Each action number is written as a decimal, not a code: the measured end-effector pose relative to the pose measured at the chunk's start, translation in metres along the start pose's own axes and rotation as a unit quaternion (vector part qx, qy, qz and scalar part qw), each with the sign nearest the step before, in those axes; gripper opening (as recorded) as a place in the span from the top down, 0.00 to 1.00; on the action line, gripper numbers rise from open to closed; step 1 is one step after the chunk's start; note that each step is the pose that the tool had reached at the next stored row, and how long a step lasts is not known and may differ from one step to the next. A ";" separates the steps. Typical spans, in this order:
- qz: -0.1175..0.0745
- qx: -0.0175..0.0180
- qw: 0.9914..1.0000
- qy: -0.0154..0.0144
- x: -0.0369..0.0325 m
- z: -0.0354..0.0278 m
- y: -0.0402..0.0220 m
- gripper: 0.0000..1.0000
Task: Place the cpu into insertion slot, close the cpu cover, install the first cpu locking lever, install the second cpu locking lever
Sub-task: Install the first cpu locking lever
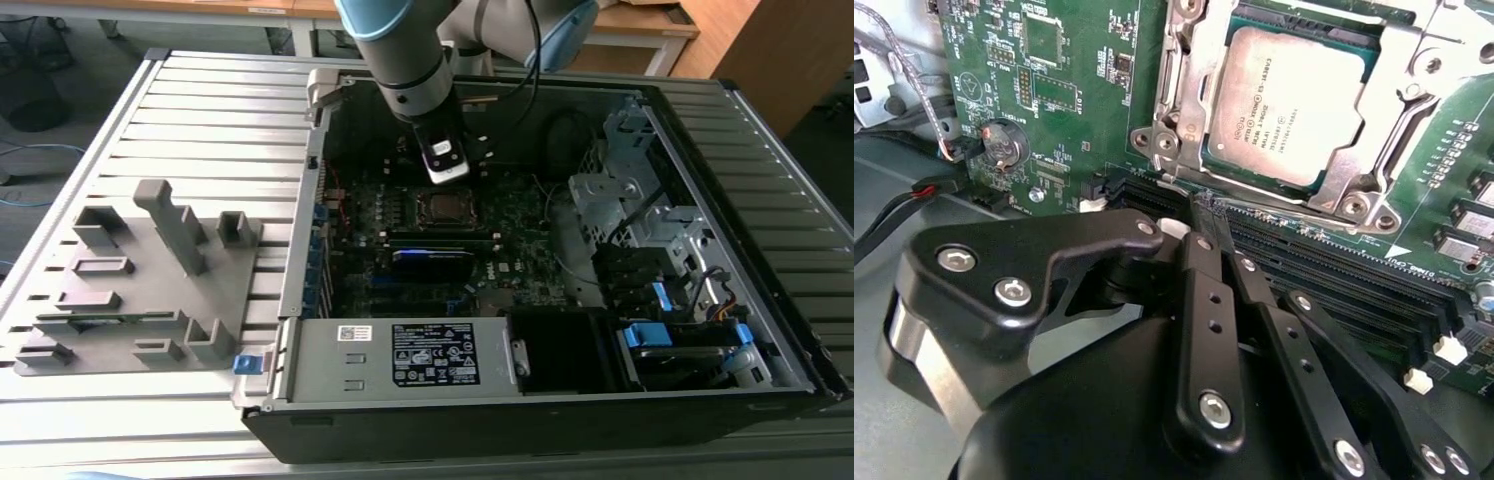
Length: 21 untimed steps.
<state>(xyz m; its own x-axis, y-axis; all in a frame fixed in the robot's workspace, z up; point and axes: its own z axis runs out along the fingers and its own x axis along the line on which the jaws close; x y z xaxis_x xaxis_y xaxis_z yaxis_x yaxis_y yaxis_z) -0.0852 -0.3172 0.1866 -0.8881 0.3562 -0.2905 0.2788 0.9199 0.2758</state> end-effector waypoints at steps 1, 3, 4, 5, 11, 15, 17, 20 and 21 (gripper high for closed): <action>0.000 0.000 1.000 0.000 -0.0001 -0.0004 0.0001 0.89; 0.001 0.000 1.000 0.000 -0.0005 -0.0015 0.0005 0.89; 0.001 0.000 1.000 0.000 -0.0006 -0.0021 0.0007 0.89; 0.001 0.000 1.000 0.000 -0.0008 -0.0027 0.0008 0.89; 0.005 -0.003 1.000 0.000 -0.0012 -0.0039 0.0012 0.89; 0.007 -0.005 1.000 0.001 -0.0012 -0.0039 0.0012 0.89; 0.007 -0.005 1.000 0.001 -0.0008 -0.0040 0.0011 0.89; 0.007 -0.005 1.000 0.000 0.0000 -0.0039 0.0007 0.89; 0.007 -0.005 1.000 0.000 0.0002 -0.0039 0.0006 0.89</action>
<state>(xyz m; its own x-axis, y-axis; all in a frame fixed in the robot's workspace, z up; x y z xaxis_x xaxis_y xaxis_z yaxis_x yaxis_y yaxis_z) -0.0866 -0.3172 0.1903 -0.8847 0.3681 -0.2860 0.2870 0.9136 0.2881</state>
